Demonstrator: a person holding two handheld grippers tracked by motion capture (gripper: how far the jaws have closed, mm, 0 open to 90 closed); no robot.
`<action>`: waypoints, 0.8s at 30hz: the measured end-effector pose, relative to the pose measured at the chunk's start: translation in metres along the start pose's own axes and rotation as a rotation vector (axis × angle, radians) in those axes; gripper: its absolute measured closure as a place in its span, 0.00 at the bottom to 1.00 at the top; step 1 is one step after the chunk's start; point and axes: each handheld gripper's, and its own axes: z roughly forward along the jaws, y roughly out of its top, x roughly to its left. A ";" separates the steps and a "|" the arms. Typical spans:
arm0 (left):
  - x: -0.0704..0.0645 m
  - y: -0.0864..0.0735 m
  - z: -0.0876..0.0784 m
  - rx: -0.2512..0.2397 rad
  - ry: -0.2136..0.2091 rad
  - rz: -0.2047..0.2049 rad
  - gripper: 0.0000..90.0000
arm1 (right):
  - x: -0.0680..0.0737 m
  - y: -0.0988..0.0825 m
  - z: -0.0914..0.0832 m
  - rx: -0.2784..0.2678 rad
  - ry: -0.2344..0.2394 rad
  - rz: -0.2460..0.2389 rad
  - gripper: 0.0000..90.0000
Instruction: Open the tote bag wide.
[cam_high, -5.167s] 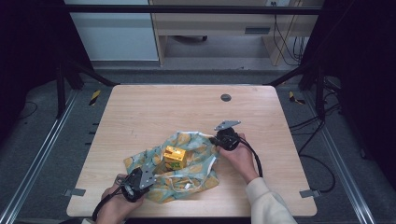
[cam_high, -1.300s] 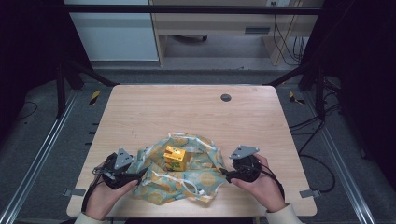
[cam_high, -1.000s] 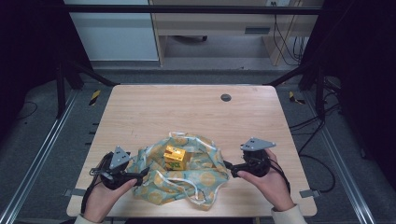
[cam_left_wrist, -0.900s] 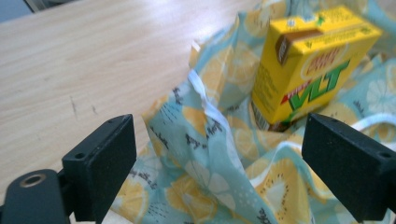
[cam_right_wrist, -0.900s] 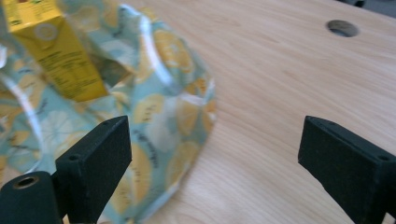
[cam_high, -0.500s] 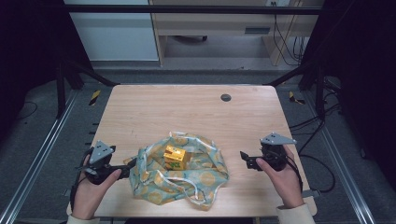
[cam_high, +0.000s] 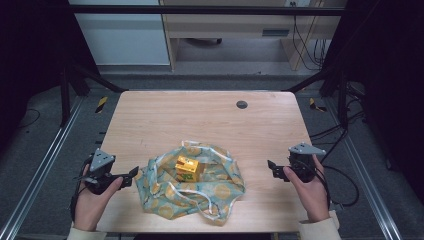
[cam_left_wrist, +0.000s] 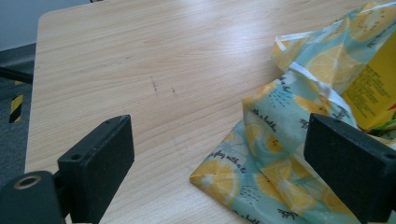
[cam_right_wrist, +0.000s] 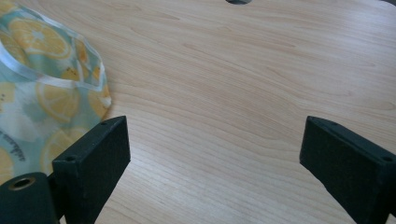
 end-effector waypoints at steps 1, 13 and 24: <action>0.002 0.000 0.001 0.000 0.005 0.003 0.09 | -0.001 -0.001 0.000 0.006 -0.006 -0.004 0.10; 0.019 -0.008 0.012 0.052 0.041 -0.012 0.09 | -0.018 -0.013 0.007 0.066 -0.047 0.018 0.10; 0.038 -0.018 0.020 0.115 0.094 -0.004 0.08 | -0.024 -0.022 0.015 0.117 -0.050 0.016 0.09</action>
